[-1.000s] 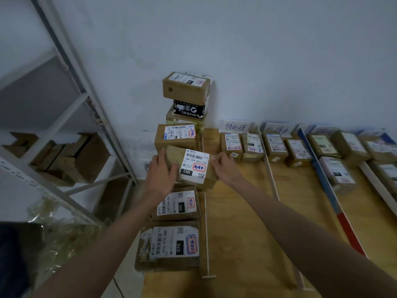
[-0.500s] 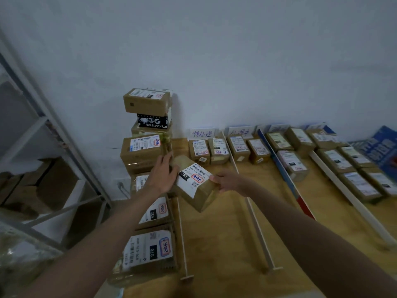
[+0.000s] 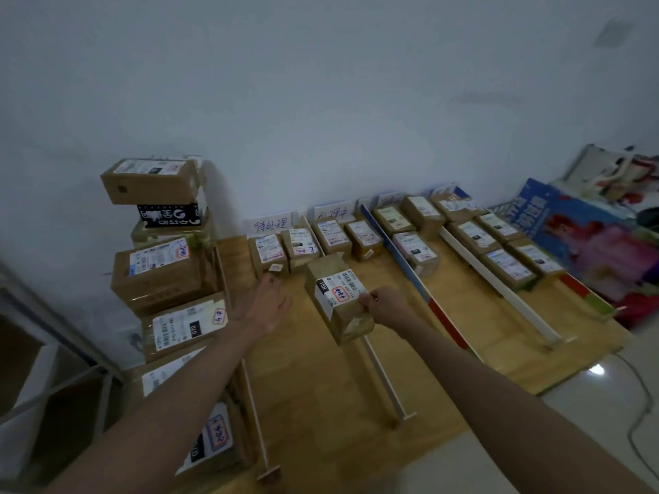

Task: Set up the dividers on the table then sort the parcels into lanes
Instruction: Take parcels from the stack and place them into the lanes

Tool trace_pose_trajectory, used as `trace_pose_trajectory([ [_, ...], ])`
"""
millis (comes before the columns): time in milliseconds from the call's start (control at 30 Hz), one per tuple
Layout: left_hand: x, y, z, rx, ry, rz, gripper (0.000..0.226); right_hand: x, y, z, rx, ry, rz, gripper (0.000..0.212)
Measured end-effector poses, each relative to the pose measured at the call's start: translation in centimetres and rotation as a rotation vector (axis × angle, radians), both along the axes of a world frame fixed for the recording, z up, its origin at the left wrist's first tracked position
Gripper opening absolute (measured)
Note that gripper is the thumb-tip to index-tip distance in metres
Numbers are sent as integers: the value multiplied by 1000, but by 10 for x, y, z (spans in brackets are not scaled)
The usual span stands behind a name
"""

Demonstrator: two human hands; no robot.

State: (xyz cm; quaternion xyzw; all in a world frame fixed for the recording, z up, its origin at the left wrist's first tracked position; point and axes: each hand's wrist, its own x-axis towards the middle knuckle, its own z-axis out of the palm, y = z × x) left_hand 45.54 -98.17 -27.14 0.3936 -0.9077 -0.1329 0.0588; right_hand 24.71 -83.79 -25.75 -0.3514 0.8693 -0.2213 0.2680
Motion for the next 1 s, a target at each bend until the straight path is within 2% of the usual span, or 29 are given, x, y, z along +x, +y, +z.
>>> trace_pose_trajectory([
  [167, -46, 17, -10, -42, -72, -90, 42, -40, 24, -16, 48, -30, -80, 42],
  [333, -87, 27, -29, -27, -89, -94, 43, -89, 35, -38, 76, -66, -77, 40],
  [433, -113, 30, -38, -10, -102, -33, 42, -123, 34, -49, 98, -19, -32, 42],
  [667, -164, 29, -57, -62, -124, 147, 43, -195, -1, -85, 109, -70, 45, 43],
  [1000, -185, 19, -84, -101, -87, 334, 43, -222, -69, -132, 165, -142, 147, 41],
])
